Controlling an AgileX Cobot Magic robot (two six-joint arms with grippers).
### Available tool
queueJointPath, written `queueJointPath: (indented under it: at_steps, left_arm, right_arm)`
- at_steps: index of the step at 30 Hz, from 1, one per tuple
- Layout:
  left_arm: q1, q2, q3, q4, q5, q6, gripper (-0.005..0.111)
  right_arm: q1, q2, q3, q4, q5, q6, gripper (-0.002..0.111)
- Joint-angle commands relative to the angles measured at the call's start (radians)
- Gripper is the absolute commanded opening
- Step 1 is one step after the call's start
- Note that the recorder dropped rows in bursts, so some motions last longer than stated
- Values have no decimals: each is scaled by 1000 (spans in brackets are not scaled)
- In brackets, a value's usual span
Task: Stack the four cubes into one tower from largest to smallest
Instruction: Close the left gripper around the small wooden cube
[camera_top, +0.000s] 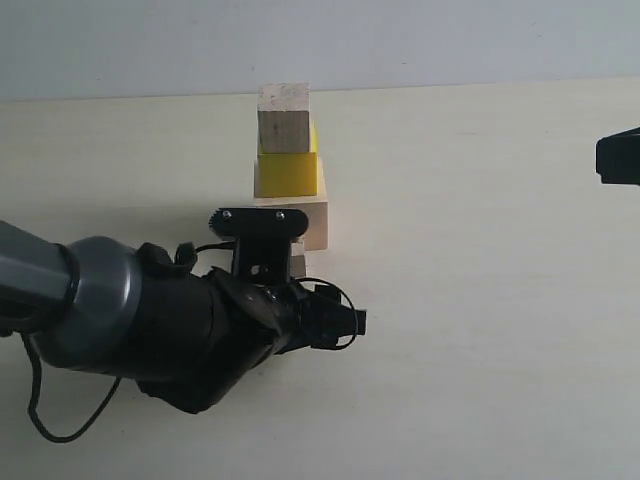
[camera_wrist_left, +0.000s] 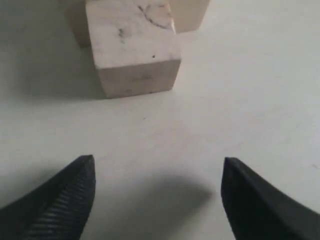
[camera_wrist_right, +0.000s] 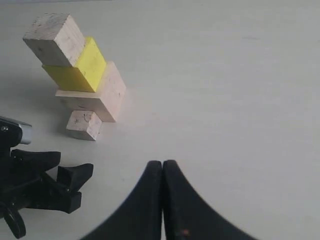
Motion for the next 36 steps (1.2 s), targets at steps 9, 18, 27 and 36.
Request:
queueJointPath:
  at_steps: [9, 18, 27, 36]
  left_arm:
    - [2, -3, -32, 50, -60, -7, 69]
    - [63, -3, -41, 55, -13, -11, 69]
    - [121, -1, -72, 60, 62, -7, 69]
    - [131, 20, -72, 91, 80, -7, 61]
  right_arm:
    - [1, -5, 4, 2, -5, -8, 0]
    - [1, -5, 4, 2, -5, -8, 0]
    - [1, -5, 4, 2, -5, -8, 0]
    - [1, -5, 4, 2, -5, -8, 0]
